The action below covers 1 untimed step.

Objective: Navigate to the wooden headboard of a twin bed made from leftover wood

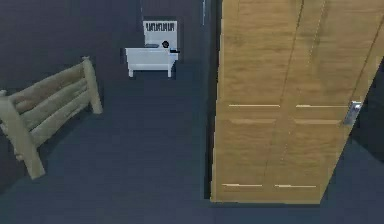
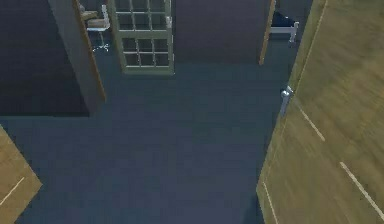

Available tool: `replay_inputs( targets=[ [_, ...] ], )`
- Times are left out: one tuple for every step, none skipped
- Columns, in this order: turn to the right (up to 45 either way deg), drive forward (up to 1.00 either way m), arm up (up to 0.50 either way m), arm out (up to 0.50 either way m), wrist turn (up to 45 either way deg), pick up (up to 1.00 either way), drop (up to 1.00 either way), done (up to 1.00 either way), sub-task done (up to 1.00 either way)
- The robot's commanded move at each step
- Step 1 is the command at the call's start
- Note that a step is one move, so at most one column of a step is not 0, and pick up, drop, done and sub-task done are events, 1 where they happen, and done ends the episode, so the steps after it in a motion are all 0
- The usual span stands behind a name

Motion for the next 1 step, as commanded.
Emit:
replay_inputs(
  targets=[
    [-45.0, 0.0, 0.0, 0.0, 0.0, 0.0, 0.0, 0.0, 0.0]
  ],
)
